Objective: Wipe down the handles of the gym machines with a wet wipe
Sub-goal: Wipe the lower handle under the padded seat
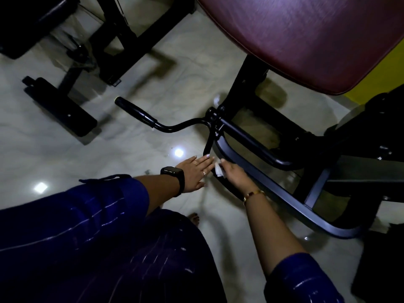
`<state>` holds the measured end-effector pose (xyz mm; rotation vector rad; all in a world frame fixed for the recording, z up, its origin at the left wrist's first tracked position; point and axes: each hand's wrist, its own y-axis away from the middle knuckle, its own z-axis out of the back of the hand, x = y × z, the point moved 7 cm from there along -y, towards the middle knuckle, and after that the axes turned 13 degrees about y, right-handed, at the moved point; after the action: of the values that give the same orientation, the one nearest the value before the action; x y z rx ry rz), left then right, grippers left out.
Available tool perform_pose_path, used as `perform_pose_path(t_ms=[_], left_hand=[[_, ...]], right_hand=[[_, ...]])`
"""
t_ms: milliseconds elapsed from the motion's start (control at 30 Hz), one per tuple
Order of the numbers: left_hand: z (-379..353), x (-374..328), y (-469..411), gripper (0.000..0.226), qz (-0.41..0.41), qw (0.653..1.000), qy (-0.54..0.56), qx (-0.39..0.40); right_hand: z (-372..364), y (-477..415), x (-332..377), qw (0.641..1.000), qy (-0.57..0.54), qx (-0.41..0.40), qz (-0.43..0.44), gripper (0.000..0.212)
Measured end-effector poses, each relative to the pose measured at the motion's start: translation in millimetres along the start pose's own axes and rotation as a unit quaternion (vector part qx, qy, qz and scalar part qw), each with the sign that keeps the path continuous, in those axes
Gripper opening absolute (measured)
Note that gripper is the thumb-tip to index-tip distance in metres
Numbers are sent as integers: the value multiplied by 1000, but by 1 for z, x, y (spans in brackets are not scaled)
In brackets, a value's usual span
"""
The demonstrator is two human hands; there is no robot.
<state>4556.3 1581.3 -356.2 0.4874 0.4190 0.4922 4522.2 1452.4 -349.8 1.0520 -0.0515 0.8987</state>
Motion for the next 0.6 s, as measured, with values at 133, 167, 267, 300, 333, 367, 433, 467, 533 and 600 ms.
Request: perform_pose_path(t_ms=[133, 167, 267, 300, 333, 367, 433, 467, 533, 600], left_hand=[[-2, 0, 1, 77, 4, 1000, -1, -2], [-1, 0, 1, 77, 3, 1000, -2, -3], [-1, 1, 1, 78, -4, 1000, -5, -7], [-2, 1, 1, 78, -4, 1000, -5, -7], [-2, 2, 1, 78, -5, 1000, -7, -8], [-3, 2, 1, 79, -5, 1000, -8, -11], [-4, 1, 1, 79, -2, 1000, -13, -13], [-4, 1, 1, 80, 0, 1000, -19, -13], [-3, -1, 2, 79, 0, 1000, -29, -13], [-1, -2, 3, 79, -2, 999, -40, -12]], right_hand=[[9, 3, -17, 999, -46, -4, -22, 54], [14, 9, -34, 997, -70, 6, -42, 54], [27, 30, -79, 988, -103, 20, -111, 48], [30, 34, -87, 986, -100, 23, -129, 46], [31, 35, -90, 986, -94, 28, -136, 44], [30, 33, -87, 988, -80, 36, -131, 40], [23, 24, -66, 995, -48, 43, -81, 33], [19, 19, -50, 998, -32, 35, -38, 32], [8, 10, -18, 998, 31, -6, 45, 29], [-3, 8, 3, 980, 157, -88, 88, 27]])
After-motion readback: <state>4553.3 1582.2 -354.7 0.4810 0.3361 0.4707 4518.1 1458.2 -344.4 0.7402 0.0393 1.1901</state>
